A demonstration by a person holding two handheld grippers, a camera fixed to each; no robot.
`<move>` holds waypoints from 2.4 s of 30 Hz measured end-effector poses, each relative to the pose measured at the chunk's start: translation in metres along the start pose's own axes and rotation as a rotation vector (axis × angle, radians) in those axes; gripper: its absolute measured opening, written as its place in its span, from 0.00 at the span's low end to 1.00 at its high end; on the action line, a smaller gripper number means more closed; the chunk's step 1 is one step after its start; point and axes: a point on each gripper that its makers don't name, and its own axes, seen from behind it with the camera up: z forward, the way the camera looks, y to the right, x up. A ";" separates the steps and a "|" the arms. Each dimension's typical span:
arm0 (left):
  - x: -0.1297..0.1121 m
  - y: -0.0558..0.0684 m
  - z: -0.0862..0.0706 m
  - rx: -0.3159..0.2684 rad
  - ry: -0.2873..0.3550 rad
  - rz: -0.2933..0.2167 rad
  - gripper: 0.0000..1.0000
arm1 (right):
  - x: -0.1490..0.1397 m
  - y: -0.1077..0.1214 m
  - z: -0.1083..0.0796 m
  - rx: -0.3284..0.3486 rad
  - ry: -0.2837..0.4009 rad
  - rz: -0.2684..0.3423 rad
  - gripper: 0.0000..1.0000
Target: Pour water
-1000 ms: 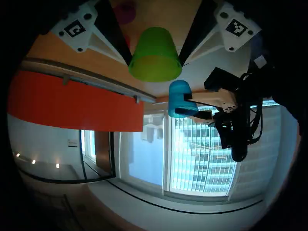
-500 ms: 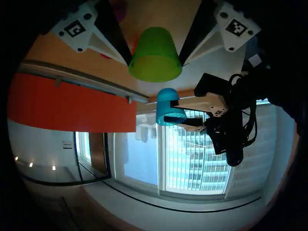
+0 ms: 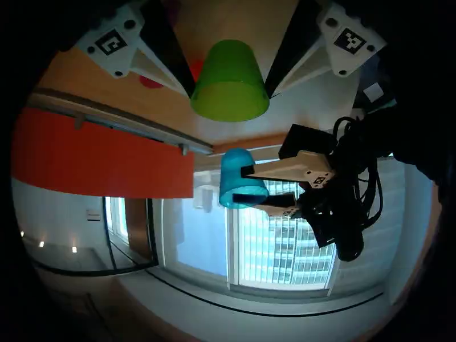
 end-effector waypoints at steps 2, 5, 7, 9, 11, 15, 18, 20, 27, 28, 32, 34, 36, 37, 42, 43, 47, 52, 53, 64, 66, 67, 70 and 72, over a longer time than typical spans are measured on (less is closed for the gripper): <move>0.003 0.000 0.000 0.000 0.000 0.019 0.86 | -0.001 -0.003 0.001 0.007 -0.002 0.000 0.90; 0.007 -0.001 -0.001 -0.001 0.001 0.045 0.86 | -0.003 -0.006 0.003 0.015 -0.004 0.001 0.90; 0.010 -0.001 -0.001 0.000 0.002 0.063 0.86 | -0.004 -0.008 0.004 0.021 -0.004 0.001 0.90; 0.012 -0.001 -0.001 0.001 0.003 0.080 0.86 | -0.005 -0.010 0.005 0.026 -0.004 0.001 0.90; 0.015 0.000 -0.002 0.003 0.006 0.101 0.86 | -0.007 -0.012 0.006 0.031 -0.007 -0.001 0.90; 0.020 0.002 -0.002 0.006 0.010 0.135 0.86 | -0.009 -0.015 0.007 0.038 -0.011 -0.006 0.90; 0.024 0.003 -0.001 0.008 0.011 0.160 0.86 | -0.008 -0.017 0.008 0.042 -0.010 -0.006 0.90; 0.027 0.003 -0.002 0.012 0.013 0.181 0.86 | -0.008 -0.018 0.008 0.045 -0.008 -0.005 0.90; 0.035 0.005 -0.002 0.018 0.016 0.245 0.86 | -0.008 -0.021 0.010 0.053 -0.006 -0.006 0.90; 0.036 0.006 -0.002 0.017 0.017 0.252 0.86 | -0.008 -0.021 0.010 0.055 -0.004 -0.006 0.90; 0.039 0.008 -0.001 0.014 0.020 0.277 0.86 | -0.007 -0.024 0.011 0.061 0.000 -0.004 0.90; 0.040 0.009 0.000 0.014 0.021 0.291 0.86 | -0.007 -0.025 0.012 0.065 0.001 -0.004 0.90; 0.041 0.009 0.001 0.014 0.023 0.306 0.86 | -0.007 -0.026 0.012 0.068 0.001 -0.004 0.90; 0.042 0.009 0.001 0.016 0.024 0.315 0.86 | -0.007 -0.027 0.013 0.070 0.002 -0.004 0.90; 0.044 0.010 0.003 0.022 0.024 0.348 0.86 | -0.006 -0.029 0.014 0.075 0.004 -0.006 0.90; 0.044 0.010 0.003 0.021 0.025 0.354 0.86 | -0.006 -0.029 0.014 0.075 0.004 -0.006 0.90; 0.047 0.011 0.004 0.021 0.028 0.379 0.86 | -0.005 -0.030 0.015 0.078 0.005 -0.008 0.90; 0.051 0.010 0.004 0.025 0.031 0.417 0.86 | -0.002 -0.030 0.016 0.078 0.008 -0.013 0.90; 0.052 0.010 0.004 0.027 0.032 0.424 0.86 | -0.002 -0.030 0.016 0.077 0.008 -0.013 0.90; 0.058 0.014 0.004 0.034 0.040 0.491 0.86 | 0.000 -0.029 0.017 0.072 0.013 -0.017 0.90; 0.059 0.015 0.005 0.034 0.042 0.500 0.86 | 0.001 -0.028 0.018 0.070 0.013 -0.018 0.90; 0.059 0.015 0.005 0.034 0.043 0.507 0.86 | 0.001 -0.028 0.018 0.070 0.013 -0.018 0.90; 0.060 0.016 0.005 0.037 0.044 0.525 0.86 | 0.003 -0.028 0.018 0.069 0.014 -0.019 0.90; 0.060 0.017 0.006 0.039 0.044 0.536 0.86 | 0.004 -0.028 0.018 0.069 0.015 -0.019 0.90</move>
